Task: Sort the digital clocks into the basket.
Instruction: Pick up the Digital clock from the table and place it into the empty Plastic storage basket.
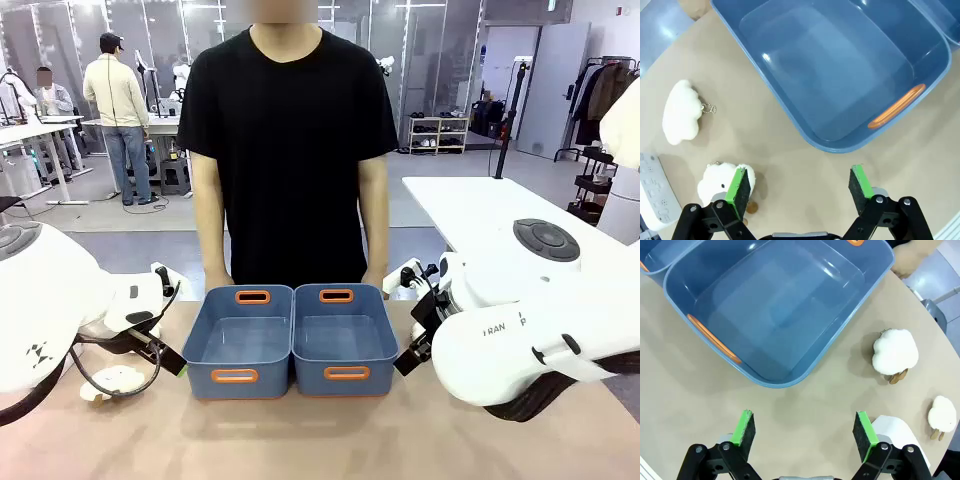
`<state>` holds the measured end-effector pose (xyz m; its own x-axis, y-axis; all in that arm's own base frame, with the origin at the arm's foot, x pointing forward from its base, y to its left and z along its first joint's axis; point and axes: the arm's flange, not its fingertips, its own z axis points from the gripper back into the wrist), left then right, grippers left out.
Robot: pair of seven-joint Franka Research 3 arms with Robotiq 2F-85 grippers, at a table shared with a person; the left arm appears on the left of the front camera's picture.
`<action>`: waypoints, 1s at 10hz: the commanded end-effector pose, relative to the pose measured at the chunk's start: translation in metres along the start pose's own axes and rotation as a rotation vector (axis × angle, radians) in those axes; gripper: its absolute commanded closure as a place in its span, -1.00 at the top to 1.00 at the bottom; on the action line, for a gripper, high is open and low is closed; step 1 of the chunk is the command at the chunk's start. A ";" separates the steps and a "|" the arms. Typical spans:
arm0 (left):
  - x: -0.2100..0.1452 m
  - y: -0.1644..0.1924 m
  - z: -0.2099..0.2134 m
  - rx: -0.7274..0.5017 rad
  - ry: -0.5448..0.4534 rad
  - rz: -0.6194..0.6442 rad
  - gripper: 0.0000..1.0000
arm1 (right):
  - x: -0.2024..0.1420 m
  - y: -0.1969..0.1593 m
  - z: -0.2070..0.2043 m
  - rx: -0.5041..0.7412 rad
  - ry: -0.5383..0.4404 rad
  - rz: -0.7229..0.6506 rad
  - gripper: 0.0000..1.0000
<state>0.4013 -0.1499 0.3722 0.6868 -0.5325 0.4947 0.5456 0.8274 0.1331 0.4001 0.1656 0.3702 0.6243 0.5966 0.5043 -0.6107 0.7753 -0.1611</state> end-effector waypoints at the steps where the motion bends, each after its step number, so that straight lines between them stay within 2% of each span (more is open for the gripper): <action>1: 0.000 0.000 0.000 0.000 0.000 -0.001 1.00 | 0.000 0.000 0.000 0.000 0.000 0.000 1.00; 10: 0.000 0.000 0.000 0.000 0.000 -0.001 1.00 | 0.000 0.000 0.000 0.000 0.000 0.000 1.00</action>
<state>0.4011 -0.1503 0.3722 0.6863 -0.5332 0.4946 0.5463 0.8269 0.1334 0.4001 0.1656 0.3702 0.6244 0.5966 0.5043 -0.6107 0.7753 -0.1611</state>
